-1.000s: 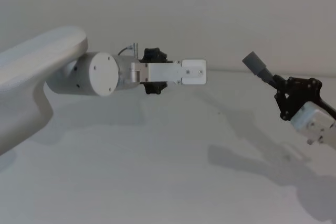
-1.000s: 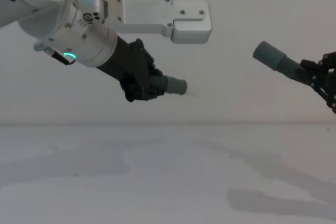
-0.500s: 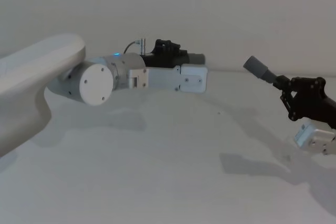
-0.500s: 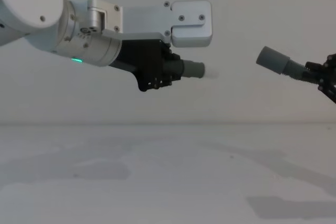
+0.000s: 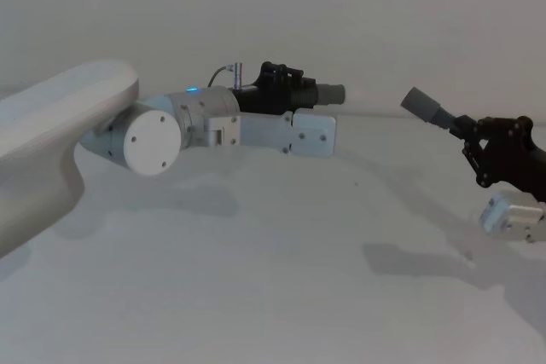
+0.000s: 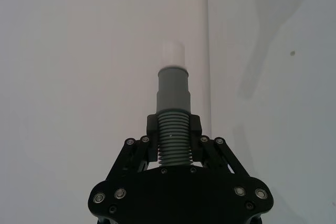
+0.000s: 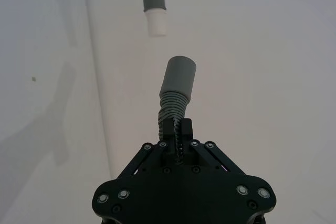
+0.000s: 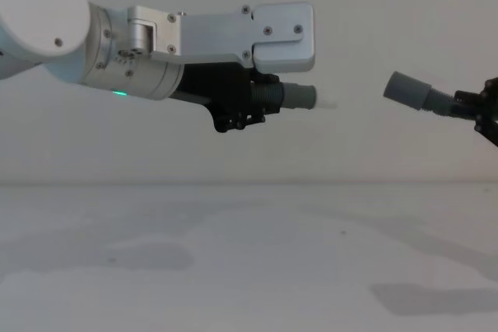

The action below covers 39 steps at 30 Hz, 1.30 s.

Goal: Use both hands to pick up one end of the pipe from the table, align the ends, and insert them.

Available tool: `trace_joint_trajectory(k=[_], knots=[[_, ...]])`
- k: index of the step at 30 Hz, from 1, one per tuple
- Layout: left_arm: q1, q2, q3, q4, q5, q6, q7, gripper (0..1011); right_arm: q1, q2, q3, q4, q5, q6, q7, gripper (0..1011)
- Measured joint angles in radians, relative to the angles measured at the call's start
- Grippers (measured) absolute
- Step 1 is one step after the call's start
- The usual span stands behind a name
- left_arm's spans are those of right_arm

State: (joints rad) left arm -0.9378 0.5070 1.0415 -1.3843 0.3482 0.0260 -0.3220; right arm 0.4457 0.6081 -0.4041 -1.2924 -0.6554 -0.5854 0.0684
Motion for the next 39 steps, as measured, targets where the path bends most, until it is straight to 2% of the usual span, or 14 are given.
trace_joint_trajectory(k=[9,19,31,39], knots=[[0.001,-0.002,0.0,0.008,0.002,-0.023,0.01,317,0.037,-0.01,-0.032,0.031,-0.052,-0.021,-0.013,59],[0.001,-0.003,0.0,0.013,0.004,-0.036,0.016,317,0.1,-0.033,-0.085,0.073,-0.139,-0.065,-0.048,59],[0.001,-0.004,0.0,0.015,0.005,-0.042,0.019,317,0.157,-0.052,-0.12,0.102,-0.192,-0.072,-0.055,59],[0.001,-0.004,0.0,0.017,0.005,-0.044,0.019,317,0.187,-0.051,-0.133,0.124,-0.214,-0.068,-0.049,59]])
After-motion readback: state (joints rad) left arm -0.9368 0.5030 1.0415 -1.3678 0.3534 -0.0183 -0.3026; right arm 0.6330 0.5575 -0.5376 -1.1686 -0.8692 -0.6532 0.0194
